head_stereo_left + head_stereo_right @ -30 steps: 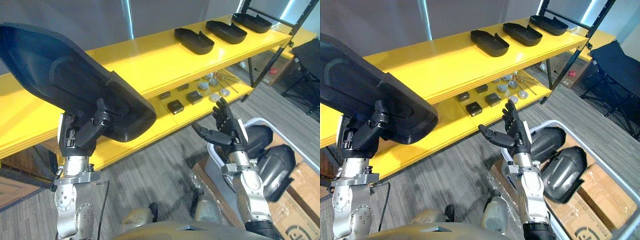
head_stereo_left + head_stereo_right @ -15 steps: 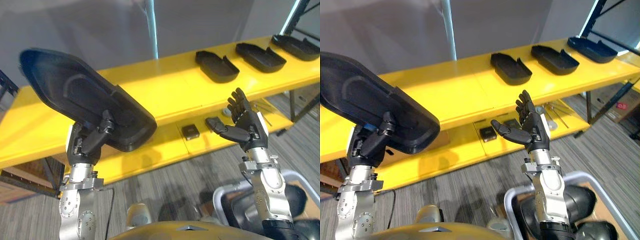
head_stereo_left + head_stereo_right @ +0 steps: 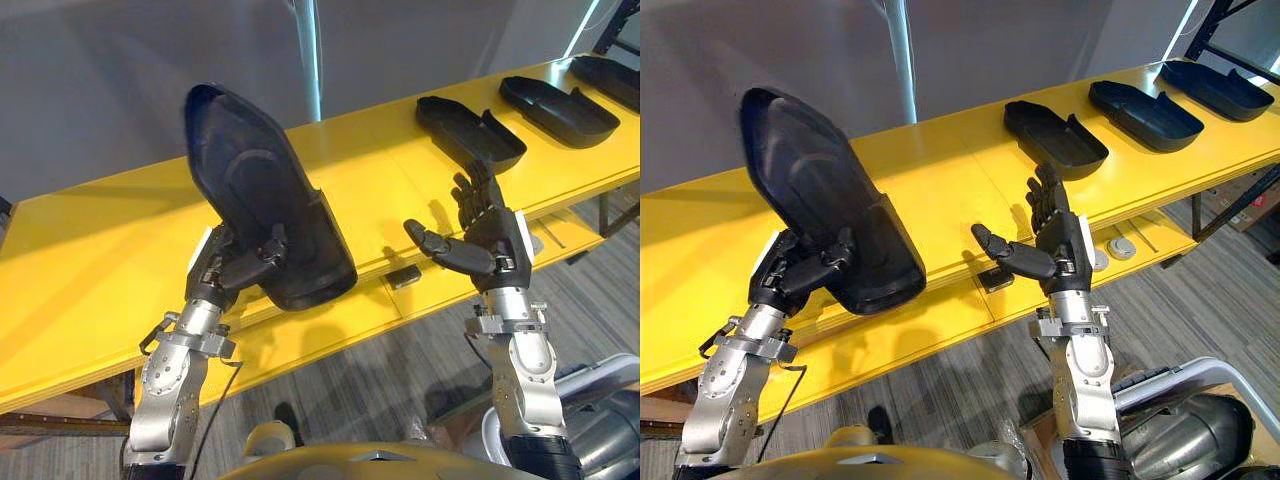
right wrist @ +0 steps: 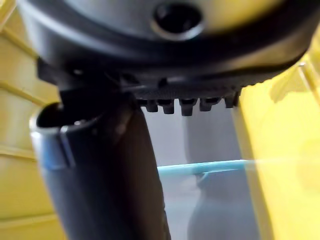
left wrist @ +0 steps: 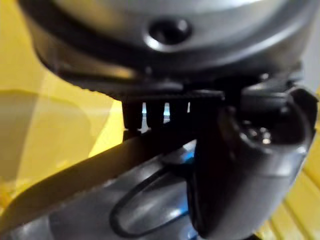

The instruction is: Walk over and take three plastic housings, then place them on the shelf

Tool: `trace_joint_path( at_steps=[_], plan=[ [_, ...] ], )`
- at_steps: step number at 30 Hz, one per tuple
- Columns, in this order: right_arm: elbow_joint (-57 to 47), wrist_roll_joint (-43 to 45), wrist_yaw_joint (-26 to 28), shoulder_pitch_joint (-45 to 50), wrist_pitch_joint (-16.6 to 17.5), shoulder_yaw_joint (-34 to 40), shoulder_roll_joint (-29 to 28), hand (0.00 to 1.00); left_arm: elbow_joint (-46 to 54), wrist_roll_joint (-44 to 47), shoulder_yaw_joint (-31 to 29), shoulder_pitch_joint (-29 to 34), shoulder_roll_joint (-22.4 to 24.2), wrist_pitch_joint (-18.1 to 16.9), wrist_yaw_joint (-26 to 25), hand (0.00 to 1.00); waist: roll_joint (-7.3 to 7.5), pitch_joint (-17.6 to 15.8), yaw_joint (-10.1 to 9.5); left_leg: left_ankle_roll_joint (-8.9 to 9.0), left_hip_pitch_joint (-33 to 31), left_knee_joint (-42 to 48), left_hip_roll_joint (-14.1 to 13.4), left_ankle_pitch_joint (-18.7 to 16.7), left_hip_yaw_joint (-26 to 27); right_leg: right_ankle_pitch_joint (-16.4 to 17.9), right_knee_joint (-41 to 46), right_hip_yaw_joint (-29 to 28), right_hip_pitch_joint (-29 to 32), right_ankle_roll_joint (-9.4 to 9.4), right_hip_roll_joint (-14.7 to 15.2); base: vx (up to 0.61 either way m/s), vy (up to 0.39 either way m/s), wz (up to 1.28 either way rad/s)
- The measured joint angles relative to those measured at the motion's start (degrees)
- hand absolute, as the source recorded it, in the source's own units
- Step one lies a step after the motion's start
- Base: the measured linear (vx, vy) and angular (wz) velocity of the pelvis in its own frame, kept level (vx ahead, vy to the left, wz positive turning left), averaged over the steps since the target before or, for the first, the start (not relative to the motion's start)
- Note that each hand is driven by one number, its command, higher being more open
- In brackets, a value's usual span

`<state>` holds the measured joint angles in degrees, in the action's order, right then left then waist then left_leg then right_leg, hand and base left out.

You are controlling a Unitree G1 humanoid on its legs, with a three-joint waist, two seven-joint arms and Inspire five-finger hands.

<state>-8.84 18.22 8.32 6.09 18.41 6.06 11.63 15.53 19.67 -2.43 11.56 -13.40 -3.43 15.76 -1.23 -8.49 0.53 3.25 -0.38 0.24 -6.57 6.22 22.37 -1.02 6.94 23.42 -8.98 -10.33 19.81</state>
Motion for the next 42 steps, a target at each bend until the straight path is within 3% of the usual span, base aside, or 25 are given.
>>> trace_joint_path(
  at_steps=[4,10,13,16,17,18,23,29,35,42],
  plan=[
    [-0.8,0.1,0.3,0.2,-0.4,0.0,0.7,1.0,-2.2,-0.4,2.2,-5.2,-2.4,2.9,-0.4,0.0,-0.3,0.2,1.65,0.27,2.1,-4.6,0.0,2.6,1.7,0.0,-0.1,-0.2,0.9,0.0,-0.7,-0.01,-0.031,-0.2],
    [-3.2,0.7,3.0,1.0,-2.3,-1.2,4.3,1.0,-15.5,-6.8,6.5,-22.1,-7.6,5.5,-4.2,0.0,-0.59,0.3,4.34,0.19,2.9,-5.4,-0.4,3.3,5.2,0.1,-1.5,-2.0,1.8,0.05,-1.0,-0.07,-0.011,-0.29],
    [-3.1,2.8,4.9,2.4,-3.7,-3.8,4.3,1.0,-23.4,-6.7,7.5,-28.7,-8.2,7.0,-7.1,0.0,-0.68,0.3,4.91,0.45,2.8,-5.4,-1.0,3.8,6.6,1.6,-2.4,-2.3,2.4,1.02,-1.6,-0.11,-0.043,-0.28],
    [-3.1,3.0,6.4,4.7,-5.7,-7.6,4.3,1.0,-29.6,-6.4,8.7,-33.5,-8.3,7.5,-9.7,0.0,-1.44,0.8,5.52,1.07,2.6,-5.5,-3.0,4.7,7.6,1.8,-2.1,-3.4,4.0,1.08,-3.4,-0.12,-0.067,-0.25],
    [-3.1,3.5,8.0,6.8,-6.0,-11.0,3.7,1.0,-37.7,-5.2,10.0,-39.8,-8.3,9.4,-12.6,0.0,-1.97,1.5,6.26,1.47,2.4,-5.5,-4.9,6.0,8.8,1.3,-2.0,-4.9,5.1,1.6,-5.2,-0.12,-0.093,-0.42],
    [-3.1,3.5,8.7,6.7,-6.3,-11.2,3.7,1.0,-39.9,-4.3,10.1,-41.7,-8.3,10.2,-13.4,0.0,-1.98,1.9,6.73,1.46,1.7,-5.5,-5.3,6.3,8.9,0.9,-2.0,-5.1,5.9,1.67,-5.5,-0.05,-0.061,-0.31],
    [-3.1,4.5,9.0,6.6,-7.5,-12.0,3.7,1.0,-45.9,-3.2,10.1,-45.7,-8.8,11.7,-15.1,0.0,-1.9,2.1,7.67,1.27,0.8,-5.4,-5.7,6.8,9.5,-0.1,-1.8,-6.0,7.4,1.36,-5.9,-0.02,0.008,-0.07],
    [-3.1,5.2,10.7,6.7,-11.6,-15.9,3.7,1.0,-52.4,2.1,8.2,-49.8,-10.0,15.2,-23.3,0.0,-1.56,1.9,9.12,0.77,-2.4,-5.2,-6.3,7.4,10.4,-0.3,-0.8,-8.2,12.0,1.98,-6.6,-0.05,0.008,-0.08],
    [-4.5,5.2,9.2,5.6,-12.4,-17.3,3.7,1.0,-56.1,5.2,4.9,-56.6,-10.9,17.4,-33.0,0.0,-0.73,-1.5,9.4,0.32,-3.5,-5.2,-6.3,7.7,10.4,-0.3,0.1,-9.2,13.8,1.63,-6.7,-0.05,0.01,-0.01],
    [-8.3,5.1,6.9,4.5,-12.9,-19.7,3.7,1.0,-56.2,7.1,1.5,-60.0,-12.6,17.9,-37.6,0.0,-1.41,-5.3,9.36,-0.16,-4.3,-5.1,-6.2,8.3,10.1,-0.5,0.5,-9.8,14.4,1.94,-6.9,-0.01,0.002,0.03]
  ],
)
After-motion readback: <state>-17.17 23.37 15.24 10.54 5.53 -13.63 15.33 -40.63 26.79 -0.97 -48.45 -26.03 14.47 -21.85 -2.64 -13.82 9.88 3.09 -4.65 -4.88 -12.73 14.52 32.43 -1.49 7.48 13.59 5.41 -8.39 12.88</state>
